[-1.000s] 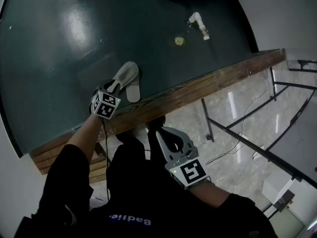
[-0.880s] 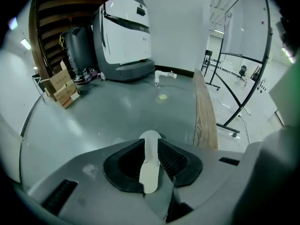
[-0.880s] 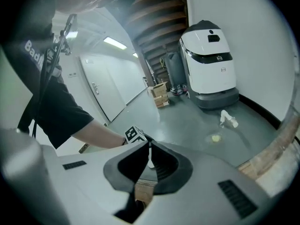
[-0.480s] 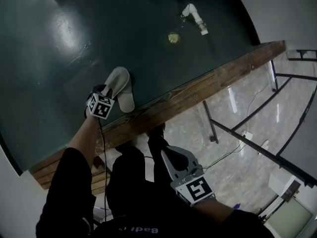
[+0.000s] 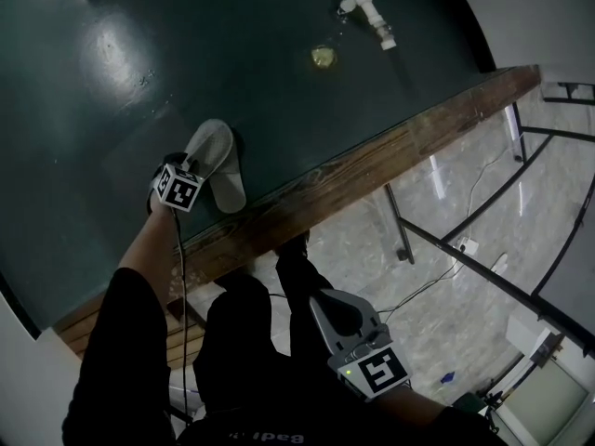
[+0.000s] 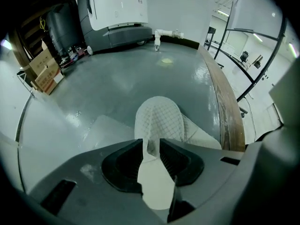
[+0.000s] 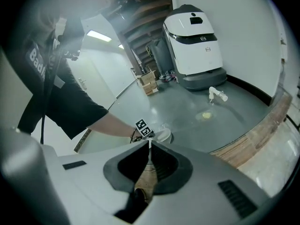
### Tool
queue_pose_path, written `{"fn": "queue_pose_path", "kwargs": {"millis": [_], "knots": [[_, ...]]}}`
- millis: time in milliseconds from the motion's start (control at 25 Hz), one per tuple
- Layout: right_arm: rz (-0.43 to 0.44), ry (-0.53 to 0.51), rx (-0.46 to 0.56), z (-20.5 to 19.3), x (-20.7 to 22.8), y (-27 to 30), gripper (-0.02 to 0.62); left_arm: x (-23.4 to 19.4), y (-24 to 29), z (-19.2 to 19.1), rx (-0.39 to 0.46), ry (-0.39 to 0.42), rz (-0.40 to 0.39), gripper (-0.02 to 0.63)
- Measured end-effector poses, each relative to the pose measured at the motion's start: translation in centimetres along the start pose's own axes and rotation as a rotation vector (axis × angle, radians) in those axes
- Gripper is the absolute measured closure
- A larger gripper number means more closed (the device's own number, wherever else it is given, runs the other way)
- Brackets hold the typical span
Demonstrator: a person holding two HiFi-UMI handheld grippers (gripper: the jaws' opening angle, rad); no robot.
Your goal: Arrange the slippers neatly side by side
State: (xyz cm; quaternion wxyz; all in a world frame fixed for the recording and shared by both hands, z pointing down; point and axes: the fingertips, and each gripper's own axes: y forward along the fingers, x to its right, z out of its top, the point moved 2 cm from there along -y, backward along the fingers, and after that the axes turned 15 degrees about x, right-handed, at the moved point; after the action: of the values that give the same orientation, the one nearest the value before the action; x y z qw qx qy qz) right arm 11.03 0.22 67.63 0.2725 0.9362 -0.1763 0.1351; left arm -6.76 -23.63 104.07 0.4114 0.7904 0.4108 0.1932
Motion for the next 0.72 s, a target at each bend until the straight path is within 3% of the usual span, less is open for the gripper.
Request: {"fn": "queue_pose_path", "kwargs": {"millis": [160, 240, 320, 480, 720], "knots": [[-0.013, 0.012, -0.028, -0.9, 0.6, 0.1, 0.597, -0.7, 0.6, -0.4, -0.001, 0.004, 0.033, 0.536], [-0.013, 0.009, -0.024, -0.7, 0.8, 0.1, 0.597, -1.2, 0.3, -0.4, 0.004, -0.028, 0.064, 0.591], [-0.01, 0.002, -0.001, -0.3, 0.8, 0.3, 0.597, -1.6, -0.1, -0.3, 0.018, -0.091, 0.09, 0.594], [0.007, 0.0, 0.01, 0.0, 0.2, 0.9, 0.597, -3.0, -1.7, -0.7, 0.023, -0.267, 0.156, 0.594], [0.011, 0.013, 0.001, -0.3, 0.0, 1.4, 0.597, -4.9, -3.1, -3.1, 0.024, -0.639, 0.292, 0.594]]}}
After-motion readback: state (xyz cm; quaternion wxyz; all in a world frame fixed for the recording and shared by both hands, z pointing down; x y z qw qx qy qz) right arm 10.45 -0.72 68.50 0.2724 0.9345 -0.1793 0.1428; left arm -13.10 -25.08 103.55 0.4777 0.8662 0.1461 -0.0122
